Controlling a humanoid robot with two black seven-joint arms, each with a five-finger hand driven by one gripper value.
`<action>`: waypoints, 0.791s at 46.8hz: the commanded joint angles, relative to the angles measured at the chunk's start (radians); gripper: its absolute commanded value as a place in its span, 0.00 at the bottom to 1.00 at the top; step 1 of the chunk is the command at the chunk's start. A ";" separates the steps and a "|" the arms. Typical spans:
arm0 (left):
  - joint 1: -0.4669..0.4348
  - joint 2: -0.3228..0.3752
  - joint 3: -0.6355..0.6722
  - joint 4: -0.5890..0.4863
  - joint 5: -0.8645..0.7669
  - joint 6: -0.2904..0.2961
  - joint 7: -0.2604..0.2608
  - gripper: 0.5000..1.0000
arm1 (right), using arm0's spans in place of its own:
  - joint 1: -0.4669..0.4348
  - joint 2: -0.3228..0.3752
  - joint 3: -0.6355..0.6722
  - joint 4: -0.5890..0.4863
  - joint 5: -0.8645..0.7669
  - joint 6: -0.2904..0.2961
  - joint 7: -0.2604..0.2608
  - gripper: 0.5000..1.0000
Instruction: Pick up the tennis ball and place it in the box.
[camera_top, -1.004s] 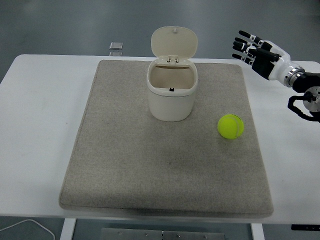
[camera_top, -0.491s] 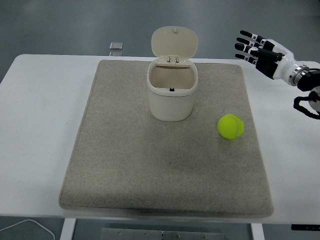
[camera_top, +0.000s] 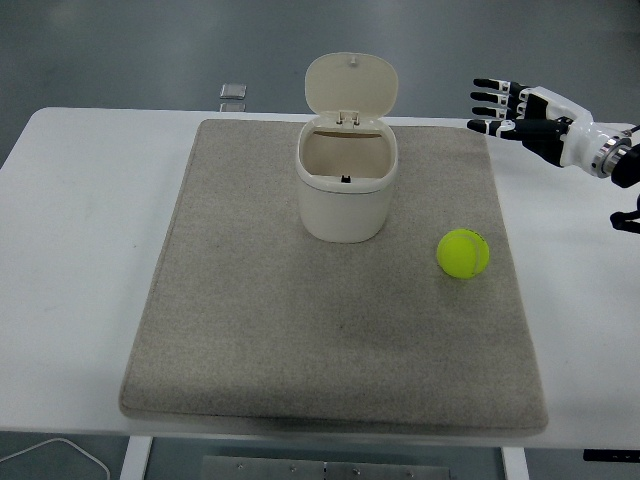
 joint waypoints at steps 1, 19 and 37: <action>0.000 0.000 0.000 0.000 0.000 0.000 0.000 0.98 | 0.001 -0.019 0.000 0.007 -0.078 0.013 0.016 0.86; 0.000 0.000 0.000 0.000 0.000 0.000 0.000 0.98 | 0.001 -0.104 0.001 0.053 -0.363 0.103 0.099 0.85; 0.000 0.000 0.000 0.000 0.001 0.000 0.000 0.98 | -0.021 -0.162 -0.008 0.183 -0.651 0.096 0.184 0.85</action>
